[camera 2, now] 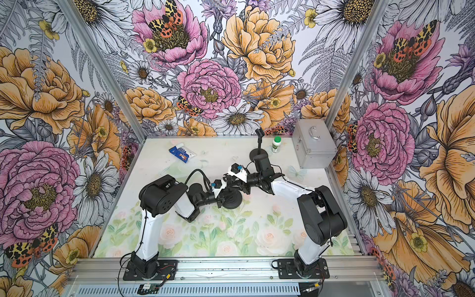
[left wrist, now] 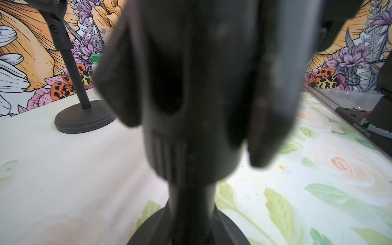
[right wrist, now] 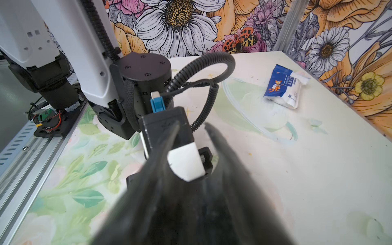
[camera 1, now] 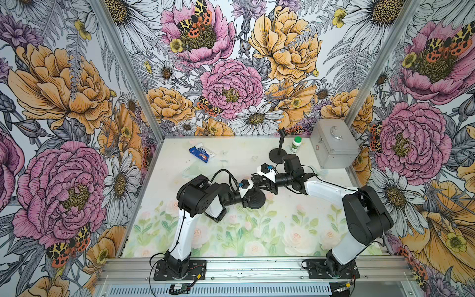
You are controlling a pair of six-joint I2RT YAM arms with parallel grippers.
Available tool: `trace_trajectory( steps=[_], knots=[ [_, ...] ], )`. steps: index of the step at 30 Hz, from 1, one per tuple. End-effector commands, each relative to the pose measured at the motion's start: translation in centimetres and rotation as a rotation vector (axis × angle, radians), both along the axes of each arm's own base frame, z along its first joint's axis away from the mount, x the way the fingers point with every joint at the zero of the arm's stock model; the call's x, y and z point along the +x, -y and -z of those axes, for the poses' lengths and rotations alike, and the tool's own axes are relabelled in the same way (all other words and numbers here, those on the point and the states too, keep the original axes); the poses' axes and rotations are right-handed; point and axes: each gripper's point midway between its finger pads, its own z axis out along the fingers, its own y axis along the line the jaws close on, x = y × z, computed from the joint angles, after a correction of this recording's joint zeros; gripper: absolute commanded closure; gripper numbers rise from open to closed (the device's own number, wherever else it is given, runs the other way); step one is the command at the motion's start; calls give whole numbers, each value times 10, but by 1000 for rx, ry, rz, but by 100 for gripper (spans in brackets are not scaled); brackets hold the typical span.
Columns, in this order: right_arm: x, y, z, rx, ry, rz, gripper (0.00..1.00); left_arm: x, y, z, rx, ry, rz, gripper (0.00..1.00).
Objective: Assemble a microphone stand
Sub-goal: Screw the microphone stand pole into the microphone stand base.
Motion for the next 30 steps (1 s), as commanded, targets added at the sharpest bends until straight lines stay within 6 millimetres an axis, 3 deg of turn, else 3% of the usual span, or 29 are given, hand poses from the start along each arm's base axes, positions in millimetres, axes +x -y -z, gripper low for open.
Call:
trace_trajectory(
  steps=[1, 3, 5, 7, 9, 11, 13, 14, 15, 17, 19, 22, 25, 30],
  knots=[
    [4, -3, 11, -43, -53, 149, 98, -11, 2, 15, 32, -11, 47, 81],
    [21, 1, 18, -71, -5, 378, 100, -10, 2, 15, 32, -11, 43, 80],
    [42, 28, 21, -47, 15, 765, 100, -10, 2, 15, 31, -11, 42, 80],
    [41, 57, 23, 10, 28, 1065, 100, -10, 2, 15, 32, -12, 43, 80],
    [28, 58, 25, -20, 102, 1145, 100, -10, 2, 14, 31, -11, 43, 80],
    [20, 36, 27, -43, 141, 1041, 100, -10, 2, 14, 31, -11, 44, 80],
    [11, 11, 25, -43, 171, 829, 67, -10, 2, 14, 30, -9, 44, 80],
    [-6, -9, 23, -37, 186, 638, 53, -10, 2, 14, 30, -12, 45, 80],
    [-11, -10, 22, -36, 189, 524, 44, -10, 2, 14, 30, -10, 45, 81],
    [-42, -14, 17, -3, 133, 212, 33, -10, 2, 14, 31, -10, 46, 81],
    [-53, -3, 11, 15, 70, 50, 33, -10, 2, 15, 31, -12, 45, 81],
    [-54, 20, 14, -2, 8, -81, 31, -11, 2, 14, 30, -9, 50, 81],
    [-32, 29, 3, 51, -37, -91, 31, -11, 2, 14, 31, -9, 51, 81],
    [-13, 21, -6, 93, -48, -129, 32, -11, 2, 14, 30, -9, 51, 81]
  ],
)
